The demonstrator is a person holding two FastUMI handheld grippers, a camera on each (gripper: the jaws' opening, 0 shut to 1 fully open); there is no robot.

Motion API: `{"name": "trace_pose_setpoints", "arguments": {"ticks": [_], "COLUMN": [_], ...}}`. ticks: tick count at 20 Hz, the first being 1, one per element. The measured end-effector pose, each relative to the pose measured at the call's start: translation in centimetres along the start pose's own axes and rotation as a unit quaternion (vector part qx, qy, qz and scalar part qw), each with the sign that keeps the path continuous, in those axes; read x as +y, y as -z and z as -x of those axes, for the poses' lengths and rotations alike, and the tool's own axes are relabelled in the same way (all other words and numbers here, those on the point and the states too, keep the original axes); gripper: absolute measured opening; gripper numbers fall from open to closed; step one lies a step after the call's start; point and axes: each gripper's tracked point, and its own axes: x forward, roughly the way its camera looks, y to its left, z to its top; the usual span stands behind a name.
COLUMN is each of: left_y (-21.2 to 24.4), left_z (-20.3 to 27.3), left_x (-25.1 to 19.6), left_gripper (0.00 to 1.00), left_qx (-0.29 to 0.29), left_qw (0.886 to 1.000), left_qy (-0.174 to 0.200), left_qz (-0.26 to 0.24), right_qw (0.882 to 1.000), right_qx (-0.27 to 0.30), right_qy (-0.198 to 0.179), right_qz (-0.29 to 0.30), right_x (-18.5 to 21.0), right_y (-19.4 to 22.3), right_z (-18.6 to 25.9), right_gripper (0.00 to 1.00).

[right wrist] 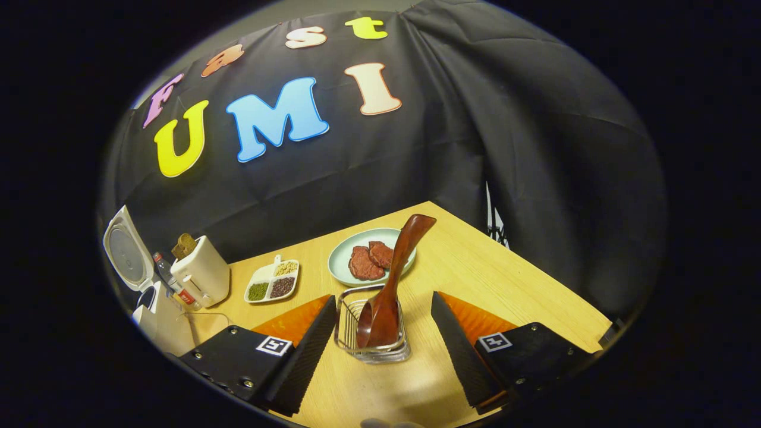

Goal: Close the left gripper, press the button to open the rice cooker; take a wooden spoon from the chopstick holder with the right hand, scoop a spoonful of rice and pour it into the rice cooker, then put the wooden spoon back into the chopstick holder.

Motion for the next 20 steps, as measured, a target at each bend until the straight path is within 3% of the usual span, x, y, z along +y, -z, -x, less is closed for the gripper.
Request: {"name": "trace_pose_setpoints", "arguments": {"ticks": [4, 7, 10, 11, 13, 15, 16, 17, 18, 20], "left_y": [1.0, 1.4, 0.9, 0.7, 0.9, 0.9, 0.9, 0.7, 0.7, 0.4], "left_z": [-1.2, -1.9, -2.7, -2.9, -3.1, -3.2, -3.3, -3.4, -3.4, -3.5], "left_x": [-0.6, -0.5, -1.5, -1.7, -2.0, -2.4, -2.6, -2.6, -2.8, -2.7], "left_gripper": [0.96, 0.99, 0.99, 0.96, 0.98, 0.97, 0.97, 0.97, 0.99, 0.99], "left_qx": [0.022, 0.027, 0.026, 0.024, 0.027, 0.029, 0.029, 0.027, 0.027, 0.025], "left_qw": [1.0, 0.999, 0.999, 0.999, 0.999, 0.999, 0.999, 0.999, 0.999, 0.999], "left_qy": [-0.014, -0.025, -0.029, -0.029, -0.028, -0.027, -0.026, -0.026, -0.027, -0.028], "left_qz": [0.001, -0.003, -0.006, -0.009, -0.01, -0.01, -0.01, -0.009, -0.009, -0.011], "right_qw": [1.0, 0.999, 0.998, 0.998, 0.998, 0.998, 0.997, 0.996, 0.996, 0.997], "right_qx": [0.019, 0.032, 0.047, 0.045, 0.049, 0.048, 0.053, 0.056, 0.057, 0.054], "right_qy": [-0.005, -0.002, -0.012, -0.013, -0.023, -0.01, -0.018, -0.013, -0.016, -0.009], "right_qz": [-0.014, -0.027, -0.033, -0.034, -0.037, -0.047, -0.053, -0.067, -0.064, -0.057], "right_x": [-0.8, -1.4, -1.4, -1.6, -1.2, -2.1, -1.7, -1.8, -1.6, -1.7], "right_y": [-0.9, -1.3, -1.1, -1.2, -1.4, -1.7, -1.5, -0.7, -1.5, -1.6], "right_z": [-5.1, -7.4, -8.3, -8.7, -8.7, -9.2, -9.2, -9.4, -9.2, -8.8], "right_gripper": [0.98, 0.98, 0.97, 0.96, 0.9, 0.34, 0.28, 0.28, 0.21, 0.21]}}
